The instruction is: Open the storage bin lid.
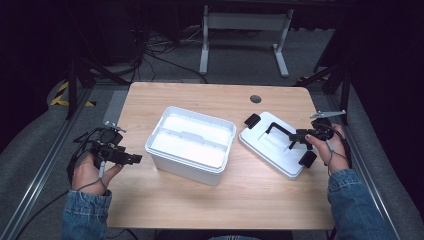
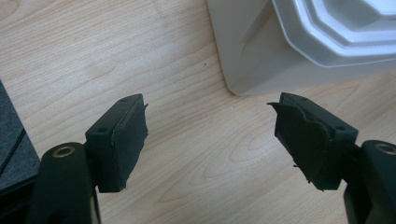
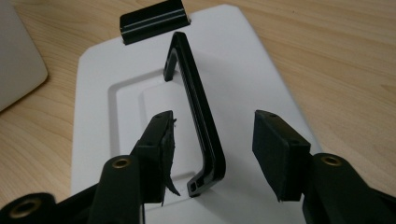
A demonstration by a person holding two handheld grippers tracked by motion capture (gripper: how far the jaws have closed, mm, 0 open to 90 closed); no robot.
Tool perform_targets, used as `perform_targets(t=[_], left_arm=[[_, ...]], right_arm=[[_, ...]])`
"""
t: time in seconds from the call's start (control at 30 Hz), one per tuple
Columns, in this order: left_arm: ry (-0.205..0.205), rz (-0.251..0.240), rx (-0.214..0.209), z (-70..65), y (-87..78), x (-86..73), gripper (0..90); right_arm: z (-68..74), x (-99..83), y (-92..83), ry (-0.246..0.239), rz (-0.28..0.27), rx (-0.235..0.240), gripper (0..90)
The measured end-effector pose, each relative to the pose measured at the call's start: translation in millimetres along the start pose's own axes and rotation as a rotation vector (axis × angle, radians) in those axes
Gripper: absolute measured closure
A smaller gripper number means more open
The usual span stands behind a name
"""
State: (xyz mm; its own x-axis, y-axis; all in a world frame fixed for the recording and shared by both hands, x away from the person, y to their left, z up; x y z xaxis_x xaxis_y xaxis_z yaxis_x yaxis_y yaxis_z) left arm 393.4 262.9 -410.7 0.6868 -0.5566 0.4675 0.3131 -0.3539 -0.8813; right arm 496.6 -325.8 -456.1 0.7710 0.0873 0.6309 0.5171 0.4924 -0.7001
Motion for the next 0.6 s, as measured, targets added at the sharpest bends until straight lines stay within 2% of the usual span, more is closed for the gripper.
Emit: perform_targets(t=[0.27, 0.6], left_arm=[[-0.002, 0.0, 0.003, -1.4, -1.7, -2.1, 25.8], [0.002, 0.002, 0.003, -2.4, -2.2, -2.4, 25.8]], right_arm=[[20.5, 8.1, -13.4, -0.048, -0.028, 0.023, 44.6], [66.9, 10.4, -36.0, -0.131, -0.05, 0.107, 43.0]])
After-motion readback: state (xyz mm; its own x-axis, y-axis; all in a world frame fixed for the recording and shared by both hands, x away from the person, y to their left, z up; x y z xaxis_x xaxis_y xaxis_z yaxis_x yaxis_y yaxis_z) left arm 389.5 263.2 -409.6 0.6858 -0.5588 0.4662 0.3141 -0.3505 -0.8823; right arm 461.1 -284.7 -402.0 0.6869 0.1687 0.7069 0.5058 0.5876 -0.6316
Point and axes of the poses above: each handheld gripper's, and its own axes: y roughly forward along the jaws, x roughly out of its top, z roughly to its left, the point moved 5 cm from there along y, roughly forward along the jaws, and after that the axes turned 14 degrees about y, right-handed, at the moved point
